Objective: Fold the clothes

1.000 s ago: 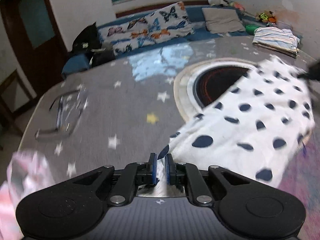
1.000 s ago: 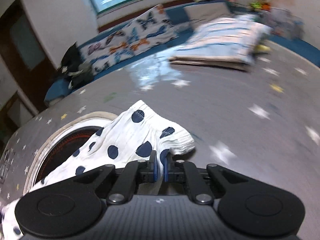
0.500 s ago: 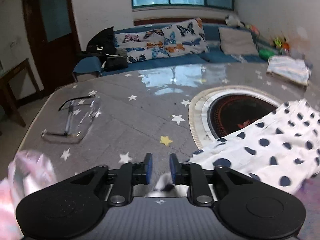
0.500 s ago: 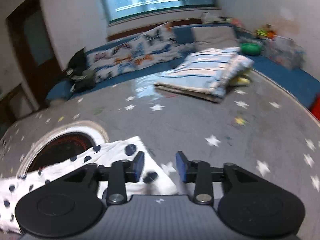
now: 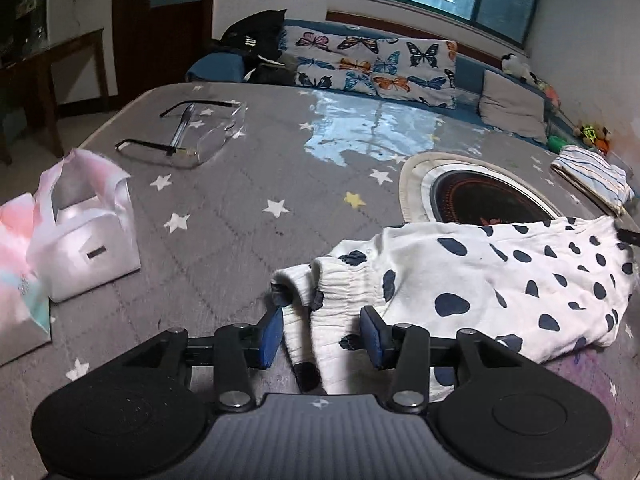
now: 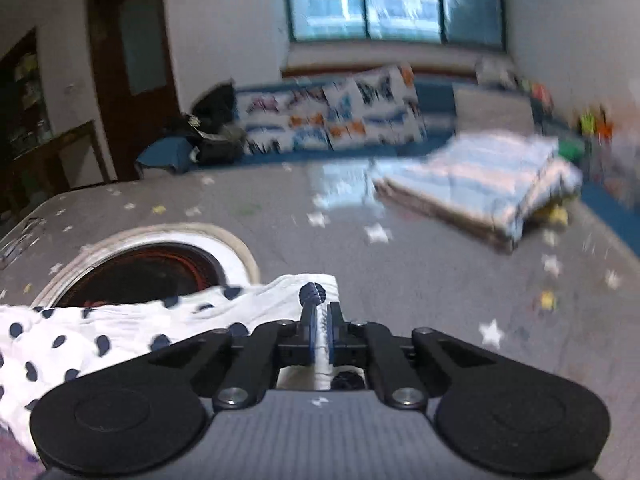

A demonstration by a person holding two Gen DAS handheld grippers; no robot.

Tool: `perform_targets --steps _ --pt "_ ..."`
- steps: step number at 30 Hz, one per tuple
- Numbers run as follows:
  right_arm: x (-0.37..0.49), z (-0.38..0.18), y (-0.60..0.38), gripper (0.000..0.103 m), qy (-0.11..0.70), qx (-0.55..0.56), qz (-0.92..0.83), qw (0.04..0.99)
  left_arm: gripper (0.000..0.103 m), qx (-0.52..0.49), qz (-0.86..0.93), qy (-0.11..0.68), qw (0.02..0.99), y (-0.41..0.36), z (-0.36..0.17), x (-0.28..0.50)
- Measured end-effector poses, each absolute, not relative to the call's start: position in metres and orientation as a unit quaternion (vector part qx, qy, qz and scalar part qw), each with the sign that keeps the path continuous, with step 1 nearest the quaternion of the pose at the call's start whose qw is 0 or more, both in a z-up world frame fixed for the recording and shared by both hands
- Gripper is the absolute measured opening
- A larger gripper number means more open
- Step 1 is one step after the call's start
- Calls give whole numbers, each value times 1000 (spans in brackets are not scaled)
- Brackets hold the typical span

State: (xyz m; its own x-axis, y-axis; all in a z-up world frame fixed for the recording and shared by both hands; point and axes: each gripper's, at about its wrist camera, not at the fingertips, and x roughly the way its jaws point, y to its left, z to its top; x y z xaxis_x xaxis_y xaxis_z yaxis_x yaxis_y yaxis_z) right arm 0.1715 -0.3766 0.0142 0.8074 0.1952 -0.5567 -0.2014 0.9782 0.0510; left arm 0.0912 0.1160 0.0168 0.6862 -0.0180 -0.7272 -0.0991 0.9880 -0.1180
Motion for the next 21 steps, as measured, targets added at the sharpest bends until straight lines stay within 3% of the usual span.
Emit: perform_targets --steps 7,15,21 --pt "172 19 -367 5 287 -12 134 948 47 -73 31 394 916 117 14 93" --pt "140 -2 -294 5 248 -168 147 943 45 -65 36 396 915 115 12 95" --pt "173 -8 -315 6 256 -128 39 957 47 -66 38 395 915 116 12 95"
